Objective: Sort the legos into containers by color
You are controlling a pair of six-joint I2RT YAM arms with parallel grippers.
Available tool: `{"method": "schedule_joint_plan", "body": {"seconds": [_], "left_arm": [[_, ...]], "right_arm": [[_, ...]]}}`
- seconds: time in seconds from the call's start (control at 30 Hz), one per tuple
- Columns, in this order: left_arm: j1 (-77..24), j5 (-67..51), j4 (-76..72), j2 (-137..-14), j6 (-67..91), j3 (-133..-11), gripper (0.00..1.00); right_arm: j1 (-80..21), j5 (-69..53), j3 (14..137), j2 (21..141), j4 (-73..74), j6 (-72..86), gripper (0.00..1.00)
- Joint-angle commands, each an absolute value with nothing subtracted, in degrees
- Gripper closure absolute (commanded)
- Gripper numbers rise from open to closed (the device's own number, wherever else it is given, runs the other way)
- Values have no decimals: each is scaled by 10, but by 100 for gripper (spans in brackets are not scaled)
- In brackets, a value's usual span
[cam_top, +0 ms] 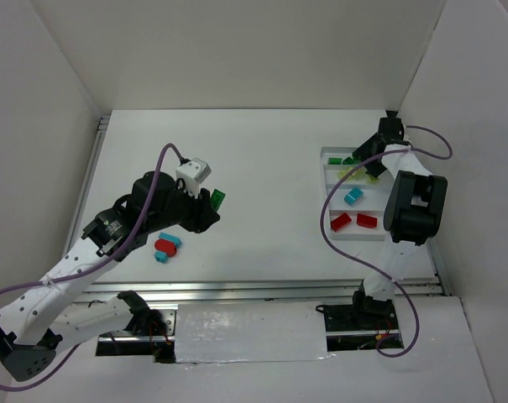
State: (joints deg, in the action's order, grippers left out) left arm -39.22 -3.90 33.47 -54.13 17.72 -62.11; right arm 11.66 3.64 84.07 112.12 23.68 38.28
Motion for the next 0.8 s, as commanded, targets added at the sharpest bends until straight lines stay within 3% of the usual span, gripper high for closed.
{"method": "schedule_joint_plan", "body": {"seconds": [0.0, 0.2, 0.23, 0.27, 0.47, 0.53, 0.6, 0.77], "left_arm": [[-390, -52, 321, -533, 163, -621, 100], [-389, -68, 314, -539, 171, -623, 100], [-387, -80, 304, -540, 173, -626, 100], [-384, -116, 298, -542, 177, -627, 100], [-370, -318, 194, -559, 214, -635, 100], [-369, -387, 157, -566, 239, -637, 100], [-370, -410, 133, -579, 259, -643, 100], [-370, -467, 101, -603, 281, -655, 100]], "right_arm": [[119, 28, 838, 1100, 227, 382, 32], [113, -23, 819, 1043, 222, 373, 30], [109, -45, 798, 1008, 206, 360, 10], [103, -81, 790, 989, 204, 354, 1], [3, -354, 661, 807, 64, 289, 0], [-59, -507, 580, 742, -86, 345, 0], [-97, -538, 502, 698, -199, 431, 0], [-208, -481, 403, 586, -431, 529, 0]]}}
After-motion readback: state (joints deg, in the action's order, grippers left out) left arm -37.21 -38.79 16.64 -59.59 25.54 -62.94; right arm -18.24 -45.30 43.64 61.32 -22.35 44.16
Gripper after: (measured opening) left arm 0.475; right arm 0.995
